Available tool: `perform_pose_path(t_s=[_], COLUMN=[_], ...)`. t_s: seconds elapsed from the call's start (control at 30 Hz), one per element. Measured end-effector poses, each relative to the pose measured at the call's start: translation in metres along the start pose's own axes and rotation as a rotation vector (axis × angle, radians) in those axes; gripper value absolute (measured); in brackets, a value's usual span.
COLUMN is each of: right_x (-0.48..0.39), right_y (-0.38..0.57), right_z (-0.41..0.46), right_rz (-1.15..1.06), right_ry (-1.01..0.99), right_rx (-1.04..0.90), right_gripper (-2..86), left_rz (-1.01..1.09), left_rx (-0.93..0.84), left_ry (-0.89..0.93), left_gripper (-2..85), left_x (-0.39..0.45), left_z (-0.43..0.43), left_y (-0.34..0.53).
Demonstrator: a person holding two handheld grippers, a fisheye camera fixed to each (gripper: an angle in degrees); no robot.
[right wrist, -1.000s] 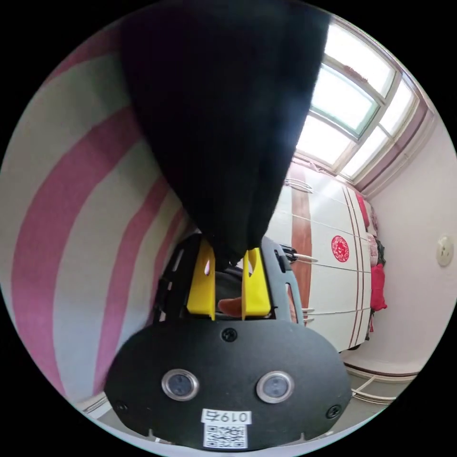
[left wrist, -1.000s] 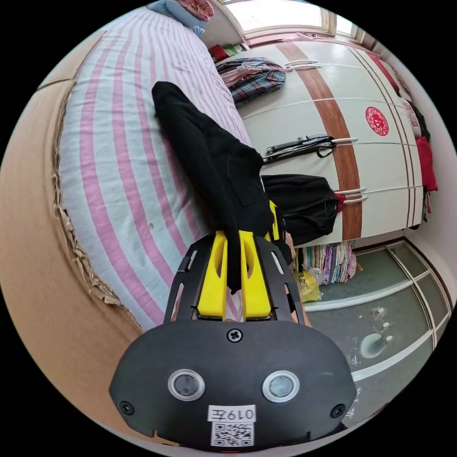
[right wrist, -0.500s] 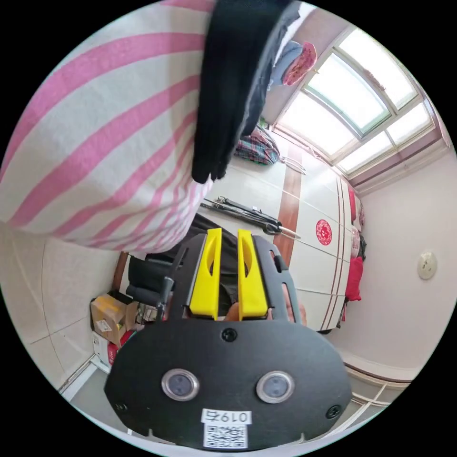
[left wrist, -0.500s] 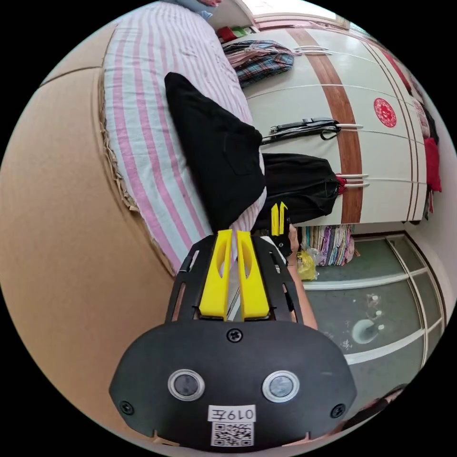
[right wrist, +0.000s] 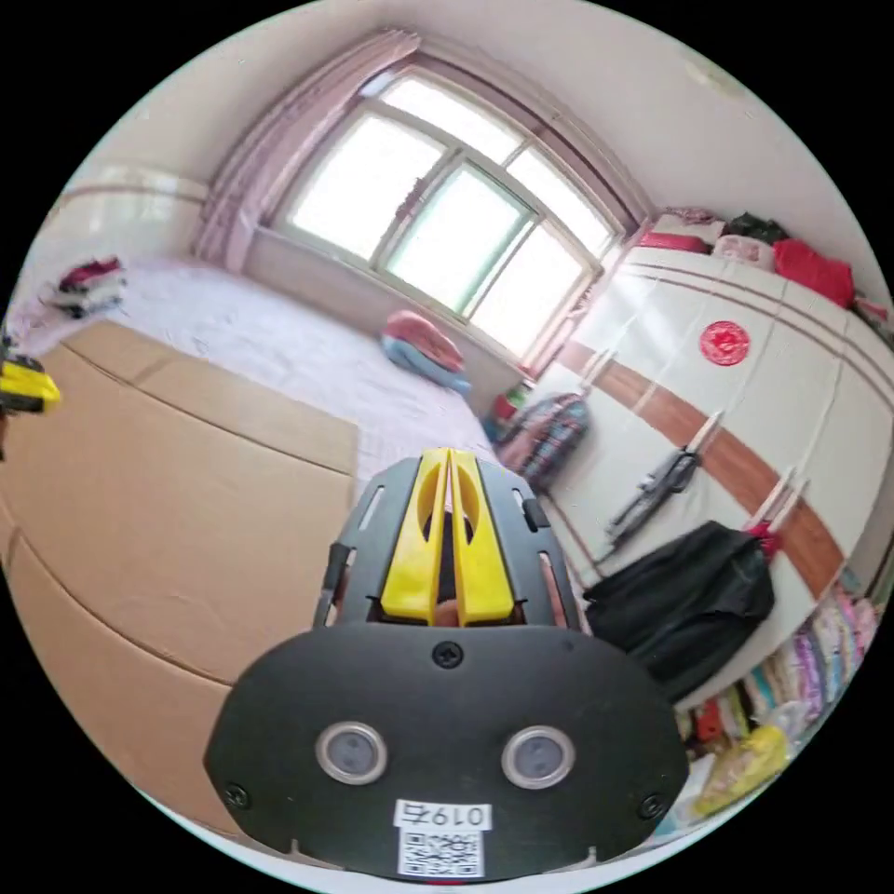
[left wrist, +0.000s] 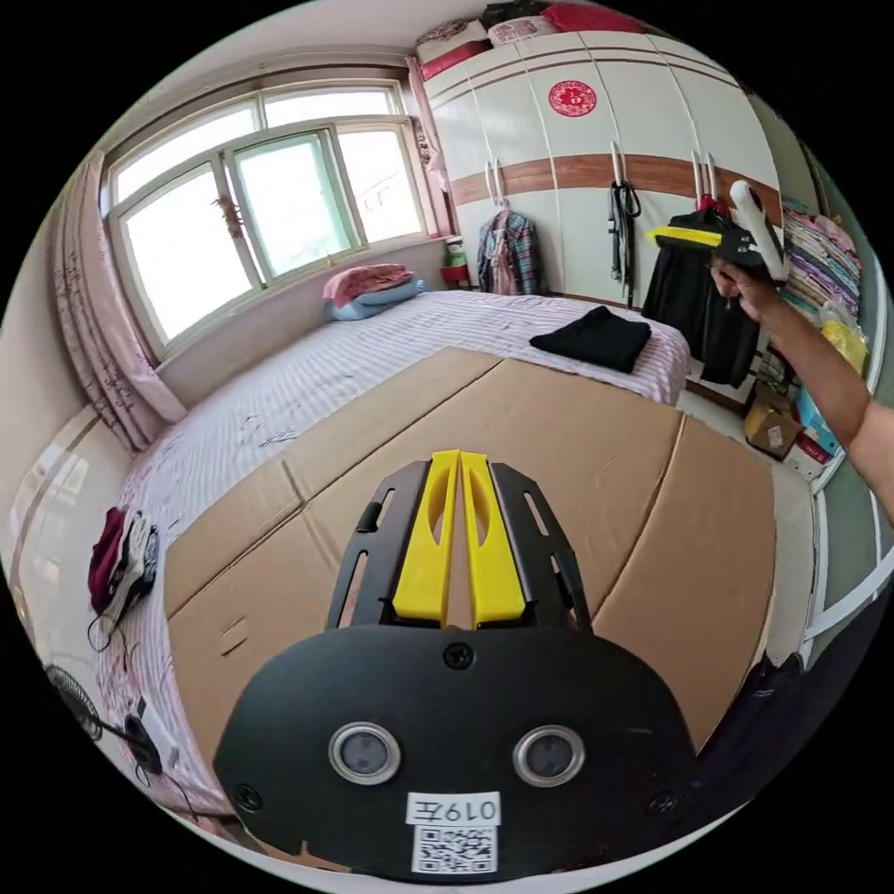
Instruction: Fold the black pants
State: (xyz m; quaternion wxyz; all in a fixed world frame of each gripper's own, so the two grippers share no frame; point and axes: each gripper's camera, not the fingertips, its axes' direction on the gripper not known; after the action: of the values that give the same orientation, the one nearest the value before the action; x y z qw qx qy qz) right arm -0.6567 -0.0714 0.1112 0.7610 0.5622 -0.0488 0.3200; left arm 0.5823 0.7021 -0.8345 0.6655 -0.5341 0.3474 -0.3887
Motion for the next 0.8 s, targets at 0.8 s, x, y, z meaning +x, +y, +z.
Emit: perform_pose_path(t_s=[0.8], right_x=[-0.364], right_y=[-0.043], right_z=[0.169], right_rz=[-0.025], right_ry=[-1.593], right_rx=[-0.226], right_gripper=[-0.6], left_rz=[-0.278], left_rx=[0.014], left_ry=[-0.654], left_gripper=[5.9], left_x=[-0.308], left_z=[-0.146], left_y=[0.322])
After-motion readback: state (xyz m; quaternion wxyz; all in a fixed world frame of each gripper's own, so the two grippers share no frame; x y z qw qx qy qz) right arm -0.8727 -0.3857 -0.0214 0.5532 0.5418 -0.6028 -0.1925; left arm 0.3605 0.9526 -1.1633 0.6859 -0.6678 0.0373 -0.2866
